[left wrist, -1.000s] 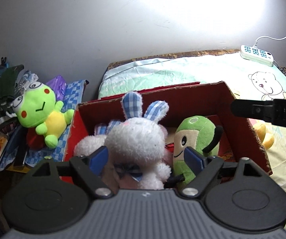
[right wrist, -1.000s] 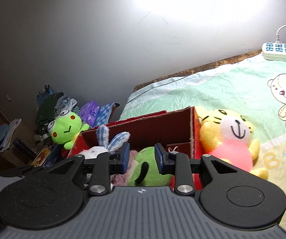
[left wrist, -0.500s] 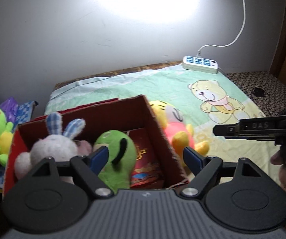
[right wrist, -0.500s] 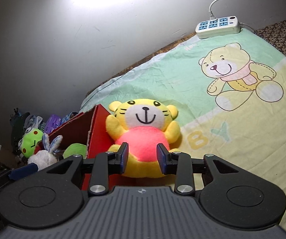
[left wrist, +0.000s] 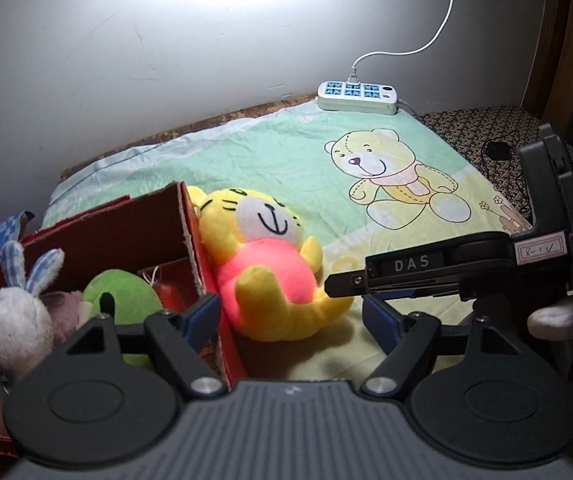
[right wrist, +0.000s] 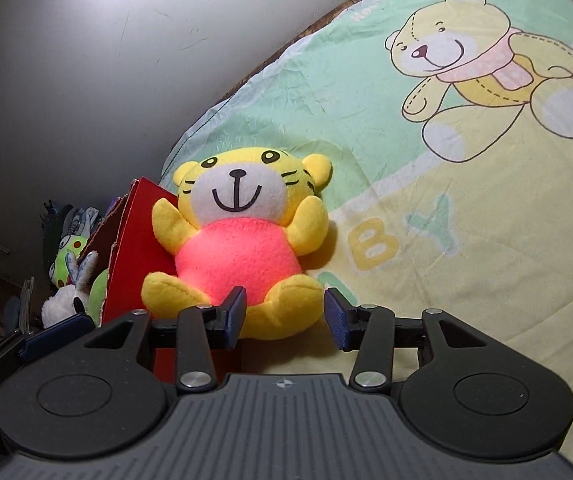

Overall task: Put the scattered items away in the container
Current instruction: 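Move the right tool to the yellow tiger plush beside the box, then close the right tool on the yellow tiger plush's body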

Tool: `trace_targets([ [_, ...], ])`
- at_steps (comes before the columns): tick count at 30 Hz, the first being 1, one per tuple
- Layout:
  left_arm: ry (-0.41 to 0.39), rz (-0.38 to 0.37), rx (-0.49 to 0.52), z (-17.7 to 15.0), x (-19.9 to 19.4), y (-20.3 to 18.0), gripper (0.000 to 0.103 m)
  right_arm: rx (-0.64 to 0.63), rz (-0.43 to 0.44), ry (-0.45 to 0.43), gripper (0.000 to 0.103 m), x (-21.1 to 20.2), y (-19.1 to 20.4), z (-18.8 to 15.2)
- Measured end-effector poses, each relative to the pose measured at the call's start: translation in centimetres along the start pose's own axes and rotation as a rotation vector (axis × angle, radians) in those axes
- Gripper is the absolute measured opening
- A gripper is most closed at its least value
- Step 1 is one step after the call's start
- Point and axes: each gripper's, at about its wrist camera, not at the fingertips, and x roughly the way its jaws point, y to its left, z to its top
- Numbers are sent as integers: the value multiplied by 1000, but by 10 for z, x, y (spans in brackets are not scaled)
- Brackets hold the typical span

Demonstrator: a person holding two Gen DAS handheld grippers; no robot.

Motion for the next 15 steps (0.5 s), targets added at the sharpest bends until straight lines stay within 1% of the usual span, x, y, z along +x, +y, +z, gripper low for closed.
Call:
trace_targets([
  [3, 6, 26, -12, 3, 7, -2, 79, 21, 23, 19, 46, 13, -7, 4],
  [5, 16, 40, -19, 5, 13, -4, 79, 11, 19, 40, 30, 17, -11, 7],
  [6, 19, 42, -23, 5, 15, -6, 79, 7, 28, 50, 18, 17, -14, 9],
  [9, 34, 43, -34, 6, 21, -12, 79, 0, 61, 58, 13, 7, -20, 14],
  [13, 50, 23, -30, 7, 28, -25, 79, -59, 43, 35, 9, -20, -25, 17],
  [15, 58, 6, -32, 7, 31, -32, 79, -68, 42, 34, 9, -36, -30, 17],
])
